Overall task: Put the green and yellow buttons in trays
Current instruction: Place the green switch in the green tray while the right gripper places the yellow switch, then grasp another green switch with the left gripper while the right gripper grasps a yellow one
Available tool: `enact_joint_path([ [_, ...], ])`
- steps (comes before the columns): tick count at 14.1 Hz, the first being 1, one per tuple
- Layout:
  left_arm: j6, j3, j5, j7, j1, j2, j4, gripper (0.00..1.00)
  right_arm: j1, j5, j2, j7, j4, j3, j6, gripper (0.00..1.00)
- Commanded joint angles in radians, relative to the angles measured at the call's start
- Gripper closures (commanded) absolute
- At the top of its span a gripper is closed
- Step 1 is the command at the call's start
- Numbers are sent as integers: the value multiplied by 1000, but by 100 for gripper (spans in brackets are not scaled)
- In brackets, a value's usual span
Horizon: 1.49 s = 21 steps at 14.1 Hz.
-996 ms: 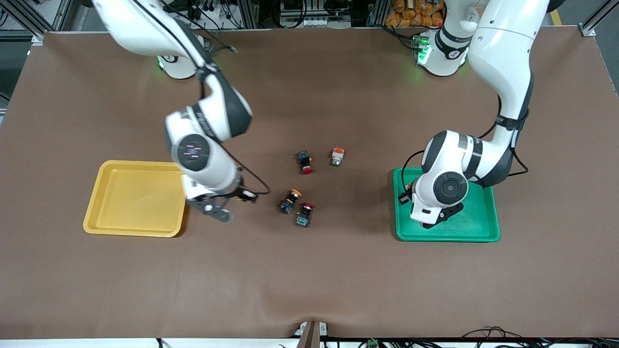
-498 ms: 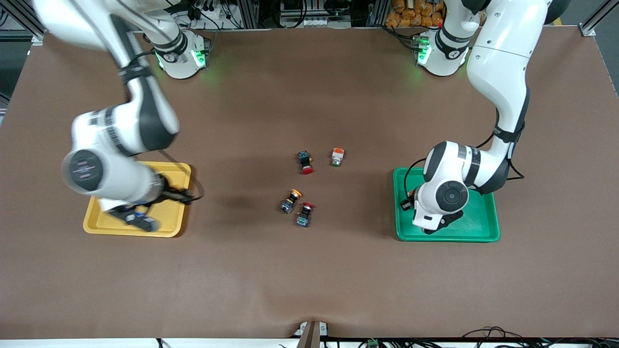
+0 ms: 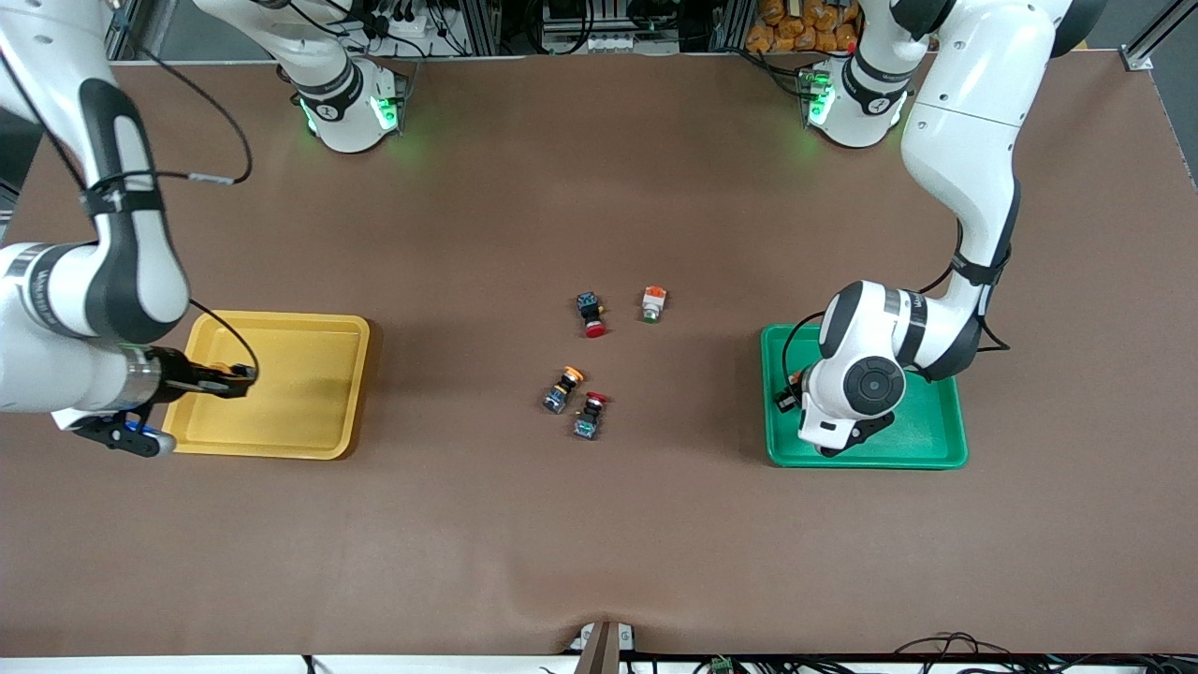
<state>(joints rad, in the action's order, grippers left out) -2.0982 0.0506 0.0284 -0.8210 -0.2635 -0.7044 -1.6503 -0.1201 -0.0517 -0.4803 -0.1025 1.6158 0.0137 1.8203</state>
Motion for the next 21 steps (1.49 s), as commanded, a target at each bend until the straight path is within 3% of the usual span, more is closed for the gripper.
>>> enact_joint_path([
  [1,38,8,15,-15,-6,40,-2,0,-46,-8,11,92,27,-27,-4,0],
  [6,89,31,5,-18,-19,114,4,0,14,-37,17,66,27,-34,-16,0],
  [14,103,236,18,-95,-29,177,-26,0,173,-172,17,-210,-25,-34,-6,0],
  [18,98,249,30,-75,-97,187,-46,0,290,-186,-7,-399,-65,-34,55,0],
  [21,86,250,133,-79,-184,172,-57,0,396,-241,-49,-535,-65,-32,184,0],
])
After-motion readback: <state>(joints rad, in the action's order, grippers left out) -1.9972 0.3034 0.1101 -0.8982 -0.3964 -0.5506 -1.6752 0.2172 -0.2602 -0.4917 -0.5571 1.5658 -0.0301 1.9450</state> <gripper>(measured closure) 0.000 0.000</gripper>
